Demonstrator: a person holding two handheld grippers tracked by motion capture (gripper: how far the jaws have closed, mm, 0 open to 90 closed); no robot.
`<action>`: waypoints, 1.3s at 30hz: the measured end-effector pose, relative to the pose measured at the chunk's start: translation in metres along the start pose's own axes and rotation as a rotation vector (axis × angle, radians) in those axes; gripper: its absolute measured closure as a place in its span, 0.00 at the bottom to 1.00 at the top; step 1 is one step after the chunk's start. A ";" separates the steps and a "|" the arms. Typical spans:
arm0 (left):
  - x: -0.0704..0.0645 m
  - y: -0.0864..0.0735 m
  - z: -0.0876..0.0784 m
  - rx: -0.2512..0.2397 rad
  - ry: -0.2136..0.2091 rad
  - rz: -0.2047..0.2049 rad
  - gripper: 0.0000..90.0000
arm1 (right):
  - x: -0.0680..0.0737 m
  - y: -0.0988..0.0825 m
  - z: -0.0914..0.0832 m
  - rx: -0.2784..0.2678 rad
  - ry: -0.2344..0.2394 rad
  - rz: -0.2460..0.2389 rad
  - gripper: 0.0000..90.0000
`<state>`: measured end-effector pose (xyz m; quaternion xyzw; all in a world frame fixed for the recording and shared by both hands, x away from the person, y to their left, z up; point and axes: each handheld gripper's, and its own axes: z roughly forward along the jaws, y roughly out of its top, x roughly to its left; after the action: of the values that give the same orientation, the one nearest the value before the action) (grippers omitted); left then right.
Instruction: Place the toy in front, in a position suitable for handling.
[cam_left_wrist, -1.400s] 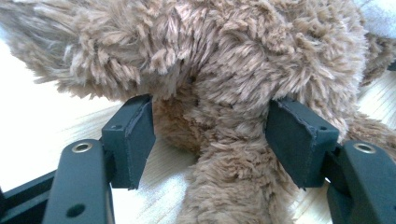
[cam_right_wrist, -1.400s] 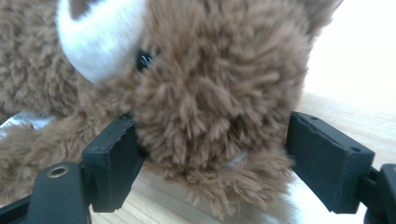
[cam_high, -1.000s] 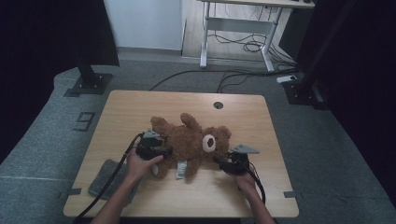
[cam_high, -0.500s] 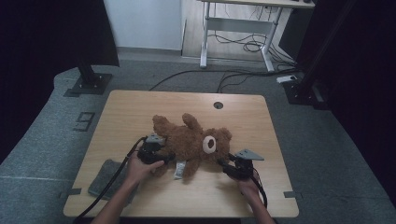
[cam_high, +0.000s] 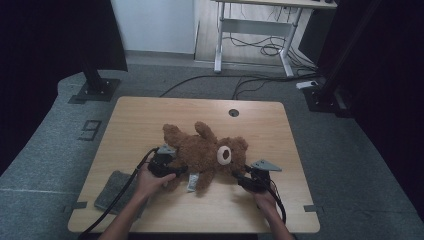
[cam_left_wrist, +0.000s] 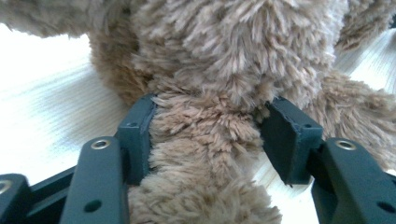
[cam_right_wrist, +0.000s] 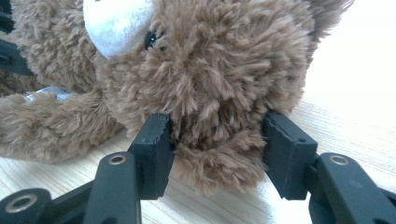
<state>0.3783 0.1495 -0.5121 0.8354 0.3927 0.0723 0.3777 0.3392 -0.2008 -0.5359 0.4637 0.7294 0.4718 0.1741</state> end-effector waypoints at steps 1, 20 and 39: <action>-0.001 -0.001 0.001 0.006 -0.002 0.002 0.48 | 0.000 0.000 0.000 0.000 0.000 0.001 0.53; -0.013 -0.013 -0.004 0.017 -0.023 0.025 0.46 | 0.015 -0.011 -0.015 0.000 0.051 -0.041 0.57; 0.007 -0.024 -0.063 -0.091 0.077 -0.009 0.28 | 0.005 0.020 -0.030 -0.126 0.007 -0.002 0.34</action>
<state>0.3420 0.2009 -0.4856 0.8122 0.4068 0.1206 0.4003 0.3260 -0.2094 -0.5036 0.4494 0.6993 0.5183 0.2011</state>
